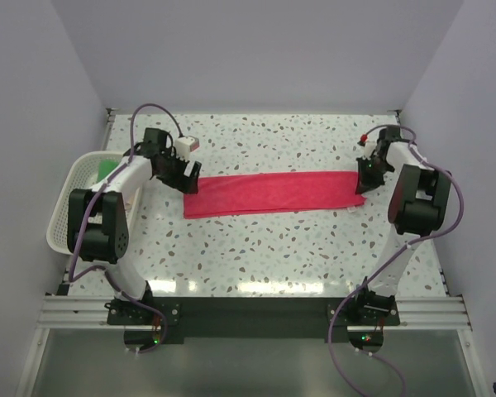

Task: Roll the towels
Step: Fold the towel

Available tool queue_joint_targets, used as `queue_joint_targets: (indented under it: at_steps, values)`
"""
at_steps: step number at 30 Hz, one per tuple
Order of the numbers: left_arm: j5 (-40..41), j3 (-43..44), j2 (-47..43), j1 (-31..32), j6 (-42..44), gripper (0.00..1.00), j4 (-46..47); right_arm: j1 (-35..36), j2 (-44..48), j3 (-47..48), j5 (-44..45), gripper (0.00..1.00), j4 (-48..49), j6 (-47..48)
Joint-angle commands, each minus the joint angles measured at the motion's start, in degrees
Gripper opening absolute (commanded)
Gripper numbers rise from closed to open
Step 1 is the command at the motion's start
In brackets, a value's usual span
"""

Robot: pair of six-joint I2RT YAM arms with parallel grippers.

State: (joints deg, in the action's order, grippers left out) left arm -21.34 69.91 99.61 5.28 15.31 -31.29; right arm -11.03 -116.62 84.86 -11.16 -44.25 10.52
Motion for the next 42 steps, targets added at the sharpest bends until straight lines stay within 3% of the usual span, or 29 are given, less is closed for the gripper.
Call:
queue_joint_targets:
  at_steps: [1, 14, 24, 42]
  values:
    - [-2.0, 2.2, -2.5, -0.4, 1.4, 1.00, -1.0, -1.6, 2.8, 4.9, -1.5, 0.00, -4.2, 4.5]
    - [-4.8, 2.7, -3.5, -1.8, 0.2, 1.00, -0.7, 11.0, 7.5, 2.9, -11.3, 0.00, -8.2, 4.0]
    - [-4.0, 4.2, -2.4, -1.9, -3.7, 1.00, -1.3, 20.9, 2.3, 2.0, -13.1, 0.00, -4.0, 0.4]
    - [-2.0, 4.2, -2.8, -1.9, -3.6, 1.00, -0.8, 23.6, -0.2, 8.3, -11.8, 0.00, -2.7, -2.4]
